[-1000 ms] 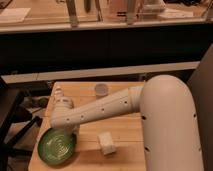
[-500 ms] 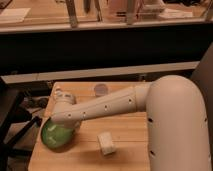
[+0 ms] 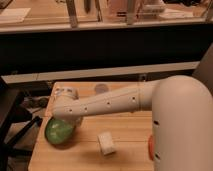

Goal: Pick up the ceramic bowl

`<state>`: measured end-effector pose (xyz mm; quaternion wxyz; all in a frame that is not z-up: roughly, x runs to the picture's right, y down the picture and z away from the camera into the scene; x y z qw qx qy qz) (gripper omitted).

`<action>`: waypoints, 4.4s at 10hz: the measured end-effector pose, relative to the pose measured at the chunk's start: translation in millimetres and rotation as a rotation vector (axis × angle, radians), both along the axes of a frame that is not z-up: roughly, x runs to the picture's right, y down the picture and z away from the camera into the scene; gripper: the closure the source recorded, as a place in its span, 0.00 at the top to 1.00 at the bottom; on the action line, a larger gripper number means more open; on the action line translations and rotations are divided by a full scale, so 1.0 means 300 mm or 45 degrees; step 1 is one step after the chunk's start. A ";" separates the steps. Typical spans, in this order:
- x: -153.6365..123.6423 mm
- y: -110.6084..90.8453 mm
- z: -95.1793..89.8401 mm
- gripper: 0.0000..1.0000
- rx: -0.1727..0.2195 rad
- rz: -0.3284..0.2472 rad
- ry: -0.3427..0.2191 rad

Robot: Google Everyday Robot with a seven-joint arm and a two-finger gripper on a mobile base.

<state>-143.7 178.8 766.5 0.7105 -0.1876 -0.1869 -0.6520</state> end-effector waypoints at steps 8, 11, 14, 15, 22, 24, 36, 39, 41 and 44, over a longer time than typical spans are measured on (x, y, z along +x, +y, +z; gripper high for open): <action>0.029 -0.042 -0.034 0.01 0.022 -0.082 -0.063; 0.041 -0.052 -0.045 0.01 0.027 -0.114 -0.084; 0.052 -0.060 -0.051 0.01 0.030 -0.141 -0.106; 0.056 -0.064 -0.051 0.01 0.030 -0.148 -0.111; 0.087 -0.085 -0.054 0.01 0.035 -0.197 -0.147; 0.093 -0.091 -0.055 0.01 0.037 -0.210 -0.157; 0.143 -0.122 -0.057 0.01 0.059 -0.269 -0.208; 0.161 -0.133 -0.058 0.01 0.067 -0.283 -0.222; 0.171 -0.137 -0.059 0.01 0.072 -0.291 -0.232; 0.190 -0.148 -0.060 0.01 0.080 -0.298 -0.244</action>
